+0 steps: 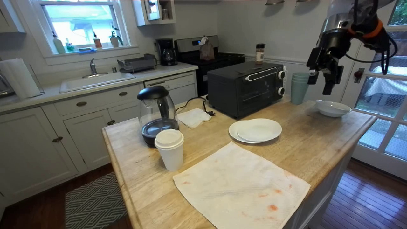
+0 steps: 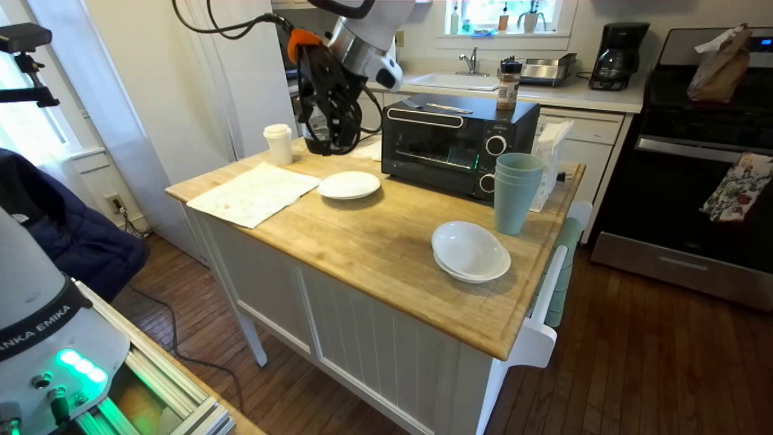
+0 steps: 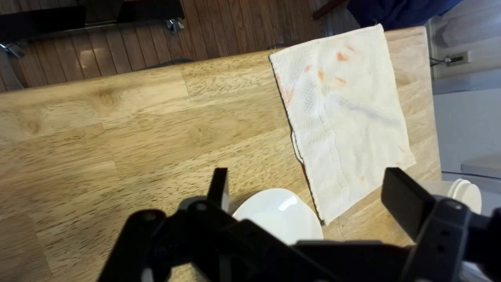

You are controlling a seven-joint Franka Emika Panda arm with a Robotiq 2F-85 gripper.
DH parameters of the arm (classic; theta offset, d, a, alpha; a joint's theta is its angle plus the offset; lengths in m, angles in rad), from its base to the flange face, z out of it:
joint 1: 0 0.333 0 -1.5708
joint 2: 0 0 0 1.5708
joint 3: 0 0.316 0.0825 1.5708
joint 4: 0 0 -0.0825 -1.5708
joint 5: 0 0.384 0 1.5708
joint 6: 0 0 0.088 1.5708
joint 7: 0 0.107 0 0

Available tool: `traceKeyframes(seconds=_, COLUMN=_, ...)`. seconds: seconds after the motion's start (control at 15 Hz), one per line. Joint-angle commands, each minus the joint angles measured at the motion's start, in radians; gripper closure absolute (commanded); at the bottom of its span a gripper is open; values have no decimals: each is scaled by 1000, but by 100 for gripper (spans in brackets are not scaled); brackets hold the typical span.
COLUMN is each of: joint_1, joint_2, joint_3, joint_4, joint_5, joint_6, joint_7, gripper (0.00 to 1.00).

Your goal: Unstack the plates

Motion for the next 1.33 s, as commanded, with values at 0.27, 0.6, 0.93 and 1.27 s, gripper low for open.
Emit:
traceKeyframes(seconds=0.27, joint_1=-42, joint_2=16, joint_3=42, joint_4=10, joint_5=-1, joint_6=-1, joint_7=-2, gripper=0)
traceKeyframes(seconds=0.6, joint_1=-55, joint_2=101, joint_3=34, joint_4=54, joint_5=37, joint_6=78, joint_7=75, gripper=0)
traceKeyframes(seconds=0.93, joint_1=-125, joint_2=257, joint_3=54, joint_4=148, joint_5=129, joint_6=45, joint_7=101, gripper=0)
traceKeyframes(seconds=1.27, joint_1=-183, joint_2=397, joint_3=104, joint_4=251, joint_5=179, joint_6=26, joint_7=72, gripper=0)
